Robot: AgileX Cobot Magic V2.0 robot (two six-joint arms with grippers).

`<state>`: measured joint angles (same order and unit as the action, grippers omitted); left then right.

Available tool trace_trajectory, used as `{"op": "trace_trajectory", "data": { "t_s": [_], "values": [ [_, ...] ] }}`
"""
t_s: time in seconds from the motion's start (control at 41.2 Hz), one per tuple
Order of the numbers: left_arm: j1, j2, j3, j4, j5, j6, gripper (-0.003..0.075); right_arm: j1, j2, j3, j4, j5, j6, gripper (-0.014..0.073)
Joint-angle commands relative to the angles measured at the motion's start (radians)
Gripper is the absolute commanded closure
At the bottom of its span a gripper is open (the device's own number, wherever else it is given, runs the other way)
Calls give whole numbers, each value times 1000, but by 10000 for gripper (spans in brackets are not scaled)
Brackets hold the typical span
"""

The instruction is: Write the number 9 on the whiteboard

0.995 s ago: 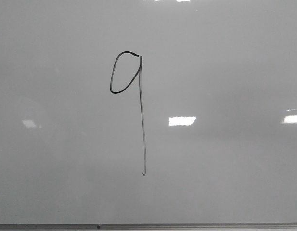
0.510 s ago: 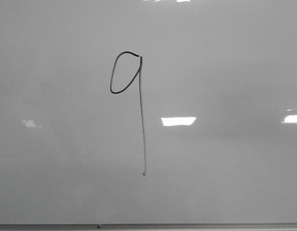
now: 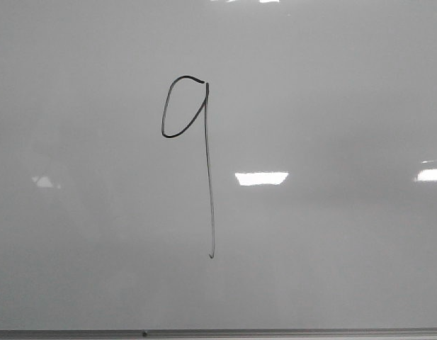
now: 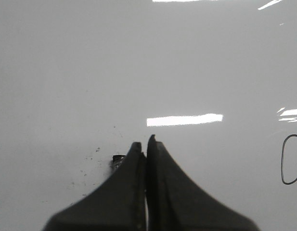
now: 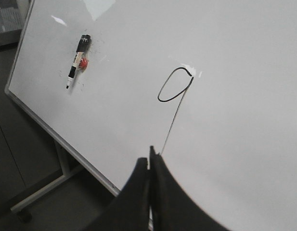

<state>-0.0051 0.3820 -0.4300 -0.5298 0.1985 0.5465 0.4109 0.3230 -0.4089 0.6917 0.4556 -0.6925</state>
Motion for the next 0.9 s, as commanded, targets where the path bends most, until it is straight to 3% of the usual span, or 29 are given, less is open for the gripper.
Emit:
{"op": "trace_trajectory", "data": {
  "t_s": [0.0,0.097,0.146,0.315,0.485,0.655,0.874],
  "values": [
    [3,5,-28,-13,-74,-8,739,-7,5,-26,27,-60,-1,652],
    [3,5,-19,0,-74,-17,739,-7,5,-26,27,-60,-1,652],
    [3,-2,-11,84,-72,-83,739,-7,5,-26,27,-60,-1,652],
    [3,-103,72,568,-68,-640,739,-7,5,-26,27,-60,-1,652],
    [3,-253,198,578,-68,-648,739,-7,5,-26,27,-60,-1,652],
    [3,-383,300,422,-68,-444,739,-7,5,-26,27,-60,-1,652],
    [3,-406,384,428,-74,-451,739,-7,5,-26,27,-57,-1,652]
  ]
}}
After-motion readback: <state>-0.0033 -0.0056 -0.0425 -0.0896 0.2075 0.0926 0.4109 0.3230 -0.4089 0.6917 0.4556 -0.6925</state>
